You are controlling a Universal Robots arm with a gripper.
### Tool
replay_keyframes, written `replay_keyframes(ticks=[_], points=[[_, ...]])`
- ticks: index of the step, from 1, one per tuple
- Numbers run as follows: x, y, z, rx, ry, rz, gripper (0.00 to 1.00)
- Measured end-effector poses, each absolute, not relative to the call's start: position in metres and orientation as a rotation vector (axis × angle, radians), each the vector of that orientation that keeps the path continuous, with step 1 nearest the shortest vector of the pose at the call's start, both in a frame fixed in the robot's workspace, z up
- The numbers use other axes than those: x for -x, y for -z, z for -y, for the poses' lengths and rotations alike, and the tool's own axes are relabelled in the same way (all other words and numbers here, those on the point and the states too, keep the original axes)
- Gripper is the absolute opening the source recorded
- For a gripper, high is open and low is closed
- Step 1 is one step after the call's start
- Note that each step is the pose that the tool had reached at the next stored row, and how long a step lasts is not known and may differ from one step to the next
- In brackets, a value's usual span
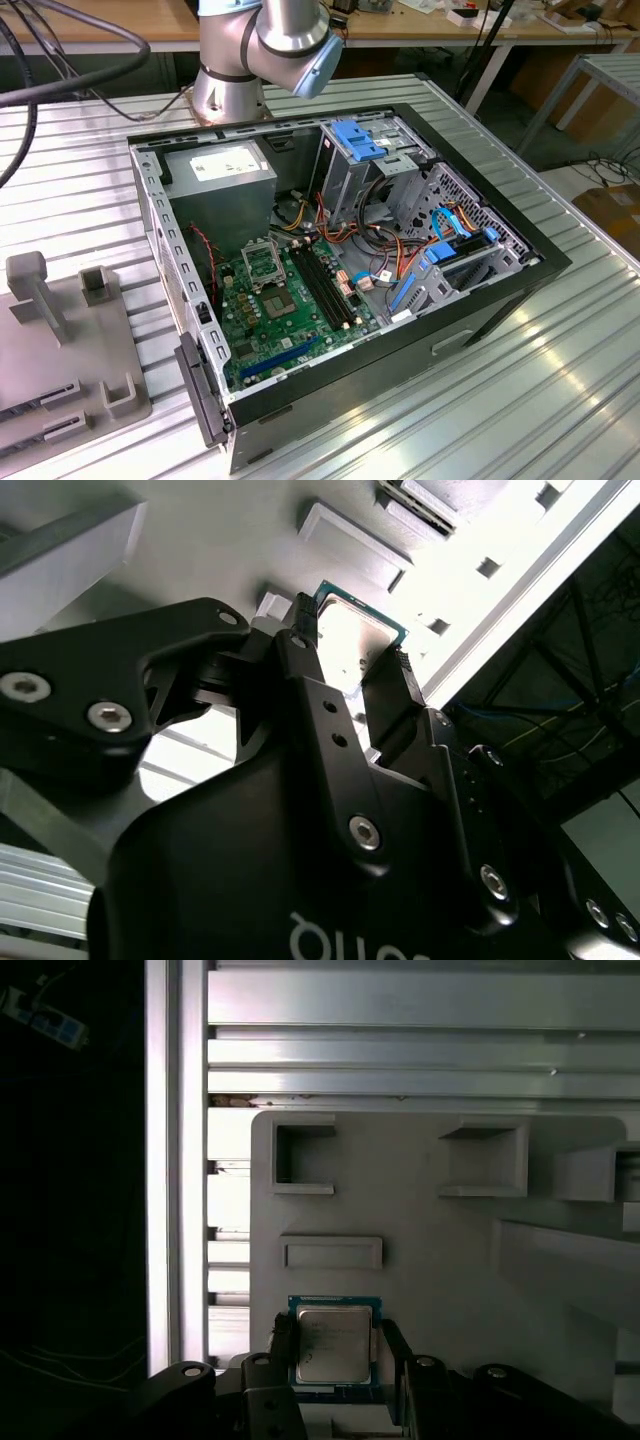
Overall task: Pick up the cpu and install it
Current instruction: 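Pick up the cpu and move it towards the insertion slot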
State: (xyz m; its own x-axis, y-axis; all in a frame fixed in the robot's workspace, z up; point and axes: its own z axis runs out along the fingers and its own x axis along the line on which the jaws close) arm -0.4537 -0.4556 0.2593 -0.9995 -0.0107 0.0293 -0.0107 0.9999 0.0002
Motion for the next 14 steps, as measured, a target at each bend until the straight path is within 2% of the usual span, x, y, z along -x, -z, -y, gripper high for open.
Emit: replay_keyframes(ticks=[14], points=[[0.4537, -0.2686, 0.4556, -0.017, 0.0, 3.112, 0.44]])
